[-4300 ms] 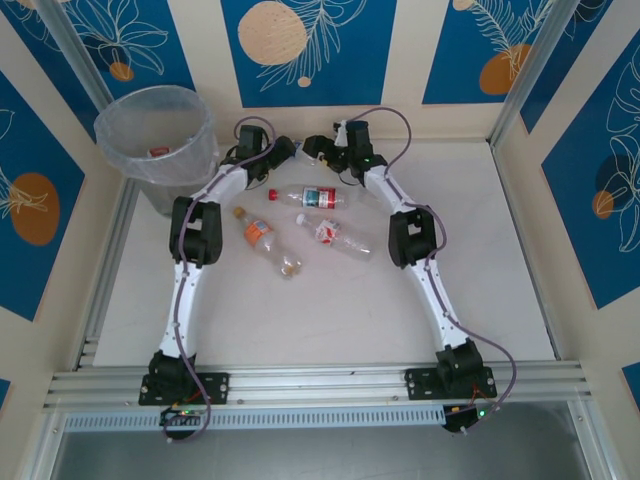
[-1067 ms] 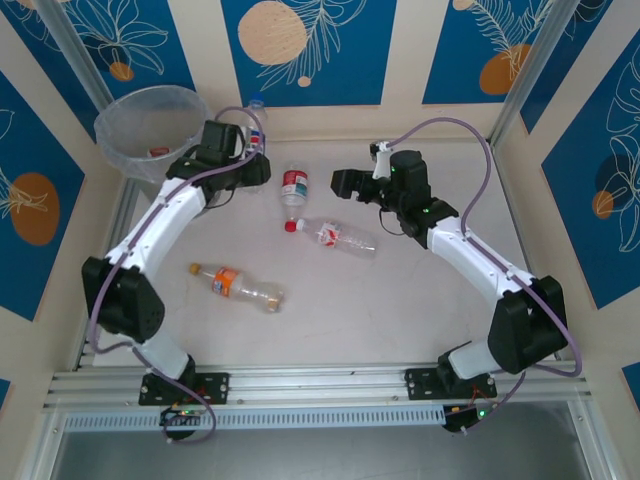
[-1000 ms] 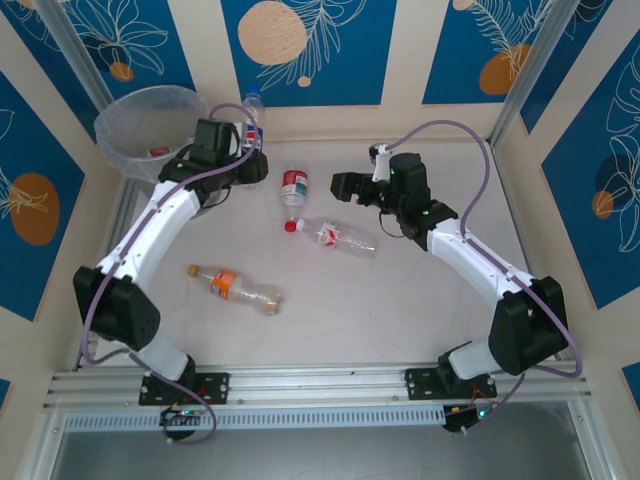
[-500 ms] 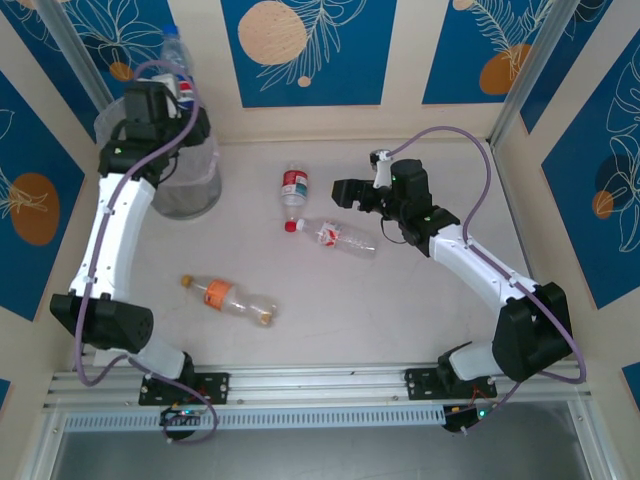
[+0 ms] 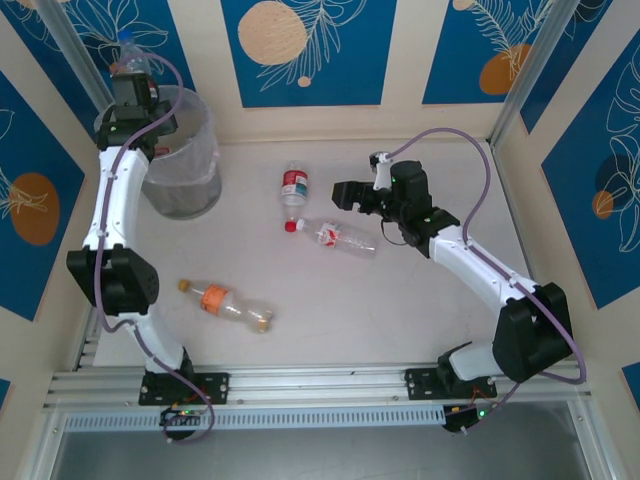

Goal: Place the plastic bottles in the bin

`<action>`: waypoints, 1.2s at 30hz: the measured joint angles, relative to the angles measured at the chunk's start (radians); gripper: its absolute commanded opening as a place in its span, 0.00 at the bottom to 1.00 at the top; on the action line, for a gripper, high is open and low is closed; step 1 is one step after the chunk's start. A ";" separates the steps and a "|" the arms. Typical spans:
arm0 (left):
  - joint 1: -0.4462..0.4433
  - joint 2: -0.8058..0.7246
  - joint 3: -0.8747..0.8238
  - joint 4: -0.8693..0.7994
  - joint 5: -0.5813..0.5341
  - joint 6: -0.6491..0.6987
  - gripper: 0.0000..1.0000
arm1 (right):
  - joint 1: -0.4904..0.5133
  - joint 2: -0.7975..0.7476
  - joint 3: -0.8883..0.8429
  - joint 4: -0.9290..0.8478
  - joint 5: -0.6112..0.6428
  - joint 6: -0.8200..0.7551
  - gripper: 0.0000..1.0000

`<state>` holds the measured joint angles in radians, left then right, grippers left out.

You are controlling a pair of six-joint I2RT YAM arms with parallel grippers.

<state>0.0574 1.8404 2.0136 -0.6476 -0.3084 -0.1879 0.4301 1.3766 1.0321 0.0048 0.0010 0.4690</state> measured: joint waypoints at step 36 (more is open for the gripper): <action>-0.428 -0.590 -0.900 -0.331 -0.068 -1.015 0.99 | 0.000 -0.016 -0.046 -0.016 0.044 0.006 0.92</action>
<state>-0.3702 1.2507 1.1141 -0.9787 -0.3767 -1.2026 0.4301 1.3609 0.9859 -0.0109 0.0448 0.4747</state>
